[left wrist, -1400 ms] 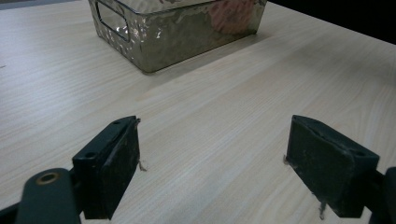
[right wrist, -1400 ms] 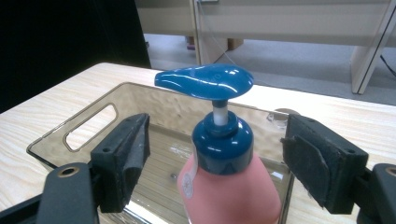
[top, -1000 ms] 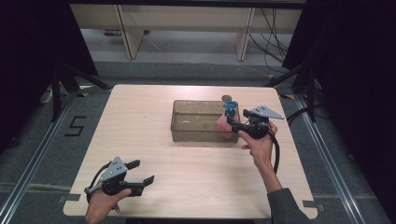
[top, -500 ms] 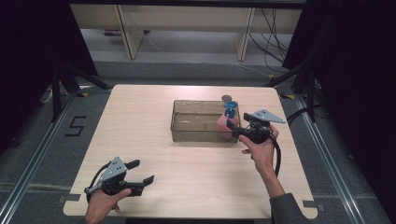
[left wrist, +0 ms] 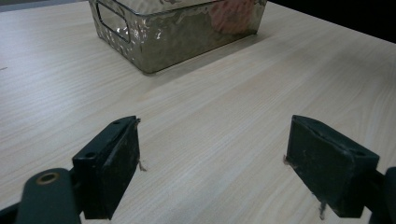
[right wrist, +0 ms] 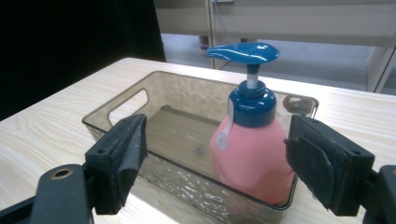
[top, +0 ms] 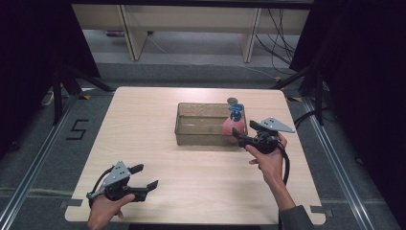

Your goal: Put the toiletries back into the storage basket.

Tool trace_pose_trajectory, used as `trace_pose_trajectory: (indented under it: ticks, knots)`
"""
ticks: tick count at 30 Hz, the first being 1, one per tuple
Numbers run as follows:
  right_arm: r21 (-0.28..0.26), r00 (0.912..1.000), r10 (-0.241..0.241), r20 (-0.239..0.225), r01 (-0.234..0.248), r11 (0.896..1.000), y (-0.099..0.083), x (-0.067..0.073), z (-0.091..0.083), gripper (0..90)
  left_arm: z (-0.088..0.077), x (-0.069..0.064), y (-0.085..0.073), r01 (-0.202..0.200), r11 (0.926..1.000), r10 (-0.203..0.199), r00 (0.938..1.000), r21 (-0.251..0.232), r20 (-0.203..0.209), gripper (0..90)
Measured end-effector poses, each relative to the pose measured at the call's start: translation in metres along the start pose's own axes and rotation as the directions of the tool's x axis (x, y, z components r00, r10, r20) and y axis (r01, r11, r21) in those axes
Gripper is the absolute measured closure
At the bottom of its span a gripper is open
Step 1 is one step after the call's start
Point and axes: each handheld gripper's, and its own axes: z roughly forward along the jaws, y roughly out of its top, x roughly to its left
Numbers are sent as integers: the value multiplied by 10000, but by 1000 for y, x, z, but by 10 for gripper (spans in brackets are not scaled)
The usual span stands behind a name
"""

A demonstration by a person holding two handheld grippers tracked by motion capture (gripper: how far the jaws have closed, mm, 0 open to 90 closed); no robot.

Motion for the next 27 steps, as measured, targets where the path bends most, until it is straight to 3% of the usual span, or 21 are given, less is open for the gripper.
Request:
trace_pose_trajectory:
  ticks: [3,5,14,15,16,18,19,20,21,22,23,24,27]
  knots:
    - [118,9999,158,-31,-158,9998,-2,5,-3,217,1,-1,0,88,9999,-88,10000,-84,17,169]
    - [9,9999,-16,-139,16,10000,-3,4,-3,217,0,0,0,27,10000,-27,10000,7,-5,169]
    - [-4,9996,49,-286,-49,10000,-6,9,-8,215,0,0,0,16,10000,-16,10000,6,4,169]
    - [144,9992,312,-242,-308,9994,-7,12,-11,212,0,0,0,11,10000,-11,10000,5,1,169]
    - [36,9997,-88,-210,89,10000,-7,10,-10,207,0,0,0,11,10000,-11,10000,5,1,169]
    - [101,9996,-13,-296,16,9999,-8,10,-11,199,0,0,0,14,10000,-14,10000,5,-1,169]
    - [274,9994,280,-221,-274,9992,-8,14,-13,195,0,0,0,18,10000,-18,10000,6,1,169]
    - [22,9991,-87,-412,88,10000,-10,12,-12,187,0,0,0,30,10000,-30,10000,1,-4,169]
    - [121,9988,256,-421,-251,9996,-11,15,-13,182,1,-1,0,118,9999,-118,9999,-84,9,169]
    - [121,9988,256,-421,-251,9996,-11,15,-13,182,1,-1,0,118,9999,-118,9999,-84,9,169]
    - [36,9992,-167,-369,168,9999,-11,13,-13,177,1,-1,0,82,10000,-82,10000,-53,11,169]
    - [176,9990,158,-424,-151,9997,-13,16,-14,174,1,-1,0,71,10000,-71,10000,-43,9,169]
    - [197,9990,114,-435,-105,9998,-16,19,-15,171,1,-1,0,69,10000,-69,10000,-42,2,169]
